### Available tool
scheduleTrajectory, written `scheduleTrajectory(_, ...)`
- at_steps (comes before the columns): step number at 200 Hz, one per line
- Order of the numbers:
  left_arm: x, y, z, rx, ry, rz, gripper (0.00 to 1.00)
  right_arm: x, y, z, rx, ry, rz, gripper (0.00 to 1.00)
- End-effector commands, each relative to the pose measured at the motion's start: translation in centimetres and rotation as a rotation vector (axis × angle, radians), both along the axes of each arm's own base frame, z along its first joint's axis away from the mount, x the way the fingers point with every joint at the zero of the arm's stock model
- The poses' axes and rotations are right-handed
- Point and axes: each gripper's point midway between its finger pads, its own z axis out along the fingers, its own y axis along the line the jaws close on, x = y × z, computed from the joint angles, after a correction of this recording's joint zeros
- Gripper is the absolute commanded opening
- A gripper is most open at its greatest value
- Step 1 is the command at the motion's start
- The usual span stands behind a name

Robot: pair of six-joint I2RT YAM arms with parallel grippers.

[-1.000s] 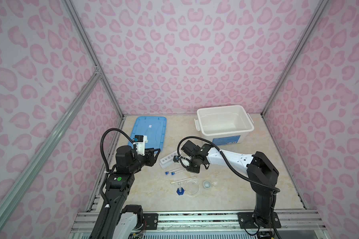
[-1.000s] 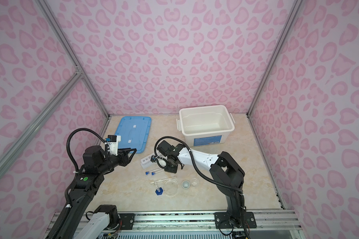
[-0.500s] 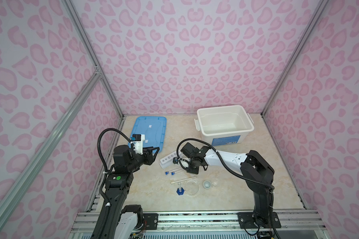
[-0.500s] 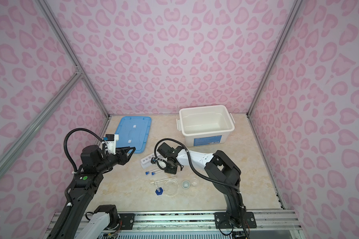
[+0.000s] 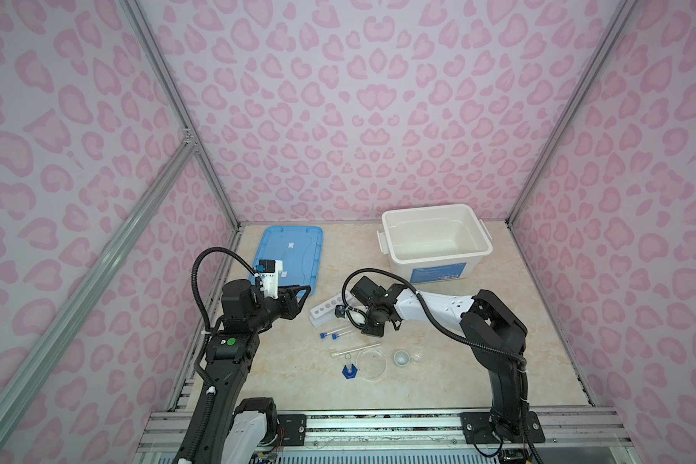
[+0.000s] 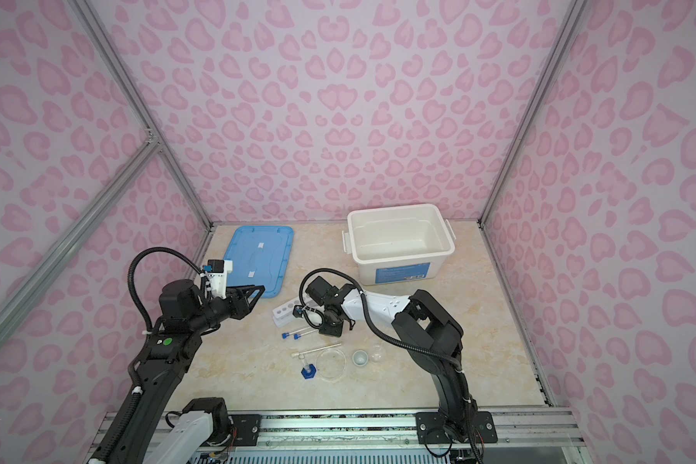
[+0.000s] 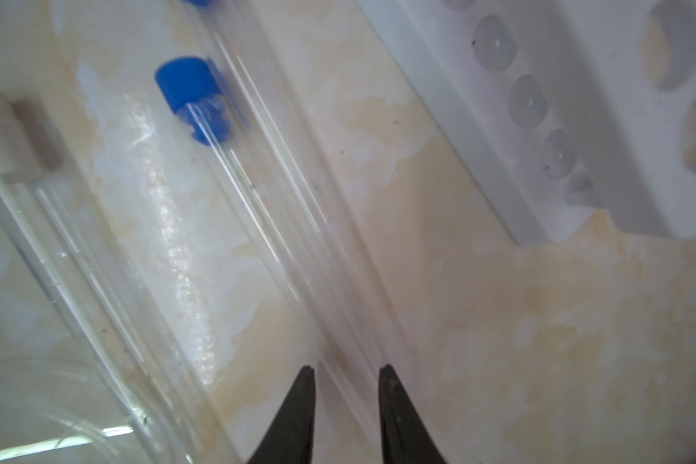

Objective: Organize the chemistry lab equipment
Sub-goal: 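Lower the right gripper onto a blue-capped test tube and close it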

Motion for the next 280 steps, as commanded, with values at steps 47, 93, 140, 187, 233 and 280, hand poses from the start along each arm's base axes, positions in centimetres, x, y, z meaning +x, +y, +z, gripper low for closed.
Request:
scheduleTrajectory(47,0.4,-0.1,0.5,-0.003,-0.024,-0.012,0.44,-0.2,-0.1,-1.5,-0.008,0.012,0.014,0.28)
scheduleTrajectory(93,0.4,-0.1,0.4,-0.003,-0.021,-0.013,0.44,-0.3,-0.2,-1.9,-0.009,0.013,0.018,0.28)
scheduleTrajectory(140,0.3,-0.1,0.5,-0.002,-0.023,-0.014,0.44,-0.7,-0.4,-2.2,-0.025,0.005,0.025,0.31)
scheduleTrajectory(187,0.3,-0.2,0.7,-0.006,-0.028,-0.019,0.44,-1.5,-0.6,-2.7,-0.036,0.021,0.030,0.34)
scheduleTrajectory(233,0.1,-0.2,0.7,-0.004,-0.029,-0.023,0.44,-1.8,-0.6,-2.9,-0.038,0.038,0.034,0.32)
scheduleTrajectory(280,0.0,-0.2,0.9,-0.003,-0.035,-0.023,0.44,-3.1,-0.3,-3.0,-0.034,0.073,0.052,0.28)
